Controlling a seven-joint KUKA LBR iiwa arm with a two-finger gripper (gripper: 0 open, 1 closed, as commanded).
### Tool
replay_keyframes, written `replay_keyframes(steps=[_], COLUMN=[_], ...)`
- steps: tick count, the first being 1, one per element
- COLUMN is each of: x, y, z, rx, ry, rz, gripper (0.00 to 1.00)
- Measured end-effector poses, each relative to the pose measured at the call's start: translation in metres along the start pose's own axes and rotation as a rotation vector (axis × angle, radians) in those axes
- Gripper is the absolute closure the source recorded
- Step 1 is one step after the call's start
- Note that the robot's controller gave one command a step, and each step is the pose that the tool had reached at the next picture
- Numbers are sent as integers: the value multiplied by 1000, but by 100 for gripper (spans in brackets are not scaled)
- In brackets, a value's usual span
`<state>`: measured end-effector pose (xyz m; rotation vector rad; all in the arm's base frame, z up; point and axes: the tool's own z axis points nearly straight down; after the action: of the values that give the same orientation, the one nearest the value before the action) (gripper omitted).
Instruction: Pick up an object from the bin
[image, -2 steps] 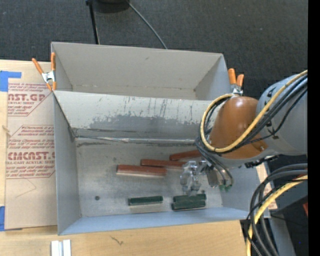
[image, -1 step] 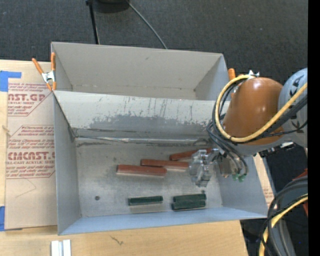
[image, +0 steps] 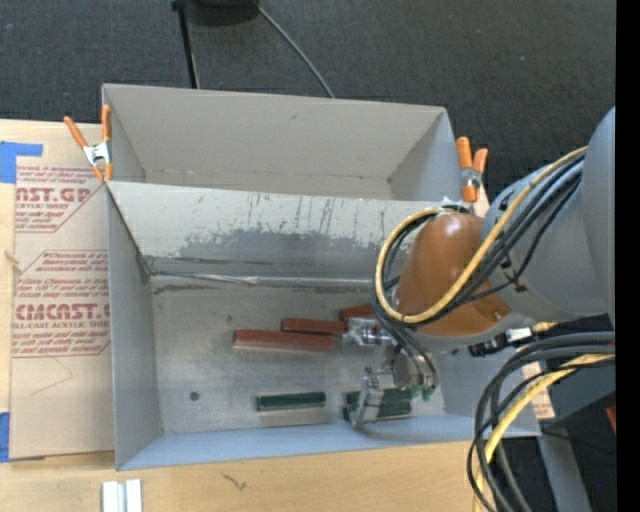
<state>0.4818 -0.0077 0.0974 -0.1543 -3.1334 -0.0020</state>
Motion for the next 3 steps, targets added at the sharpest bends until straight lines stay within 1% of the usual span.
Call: replay_keyframes(steps=[1, 2, 3], x=[-1, -4, -1], y=[0, -15, -28], z=[-1, -1, 25], rx=[0, 0, 2], ry=[-4, -4, -4], rz=[0, -165, -331], gripper=[0, 0, 100])
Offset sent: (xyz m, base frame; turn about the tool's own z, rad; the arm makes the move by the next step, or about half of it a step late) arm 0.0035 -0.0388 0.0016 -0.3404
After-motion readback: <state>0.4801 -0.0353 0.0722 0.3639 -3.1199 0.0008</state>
